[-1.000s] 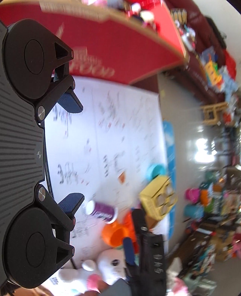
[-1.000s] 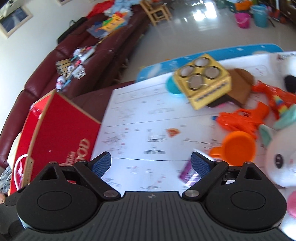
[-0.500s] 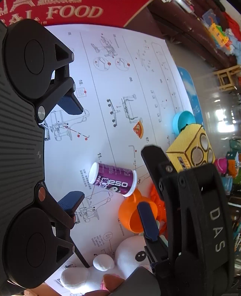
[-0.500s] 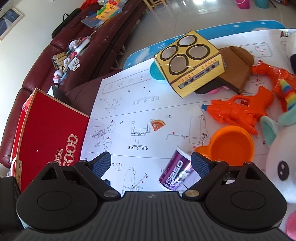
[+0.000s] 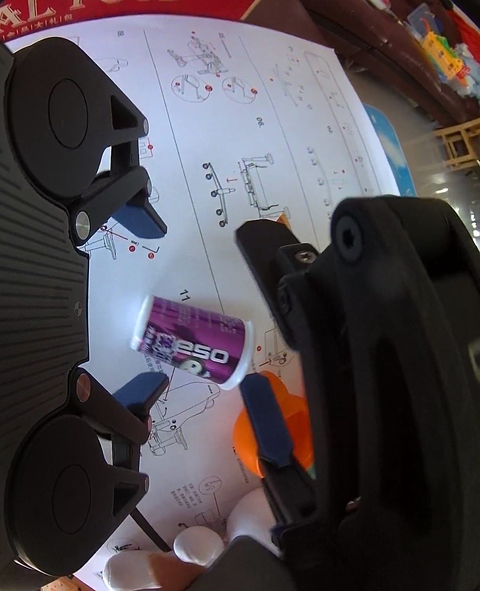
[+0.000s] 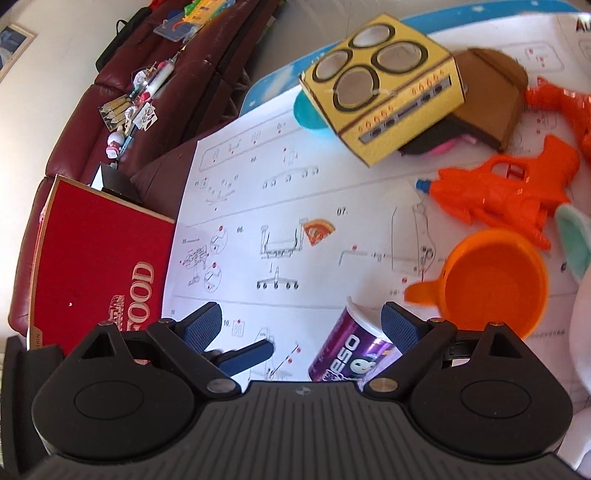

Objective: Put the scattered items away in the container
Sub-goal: 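Move both grippers down around the purple OSEO drink cup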

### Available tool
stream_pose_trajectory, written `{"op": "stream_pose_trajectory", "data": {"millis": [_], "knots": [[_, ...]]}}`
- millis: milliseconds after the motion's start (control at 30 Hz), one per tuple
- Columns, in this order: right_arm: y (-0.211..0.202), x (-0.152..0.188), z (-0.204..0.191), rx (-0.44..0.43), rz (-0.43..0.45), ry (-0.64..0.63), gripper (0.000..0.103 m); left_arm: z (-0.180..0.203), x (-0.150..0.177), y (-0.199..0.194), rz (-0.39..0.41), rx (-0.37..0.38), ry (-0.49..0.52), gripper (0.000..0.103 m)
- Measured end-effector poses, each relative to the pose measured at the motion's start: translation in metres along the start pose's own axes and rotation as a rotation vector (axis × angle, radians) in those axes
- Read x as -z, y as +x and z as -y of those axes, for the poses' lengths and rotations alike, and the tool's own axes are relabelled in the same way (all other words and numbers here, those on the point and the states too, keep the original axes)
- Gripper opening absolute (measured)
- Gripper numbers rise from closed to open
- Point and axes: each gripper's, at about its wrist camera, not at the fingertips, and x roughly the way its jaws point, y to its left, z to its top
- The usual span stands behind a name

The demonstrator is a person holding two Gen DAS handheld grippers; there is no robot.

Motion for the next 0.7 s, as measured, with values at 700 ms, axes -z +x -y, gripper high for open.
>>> {"op": "stream_pose_trajectory", "data": {"millis": [700], "knots": [[-0.023,0.050,0.006,0.111,0.045,0.015,0.091,0.001,0.036,-0.009,-0.037,0.081,-0.047,0.062]]}}
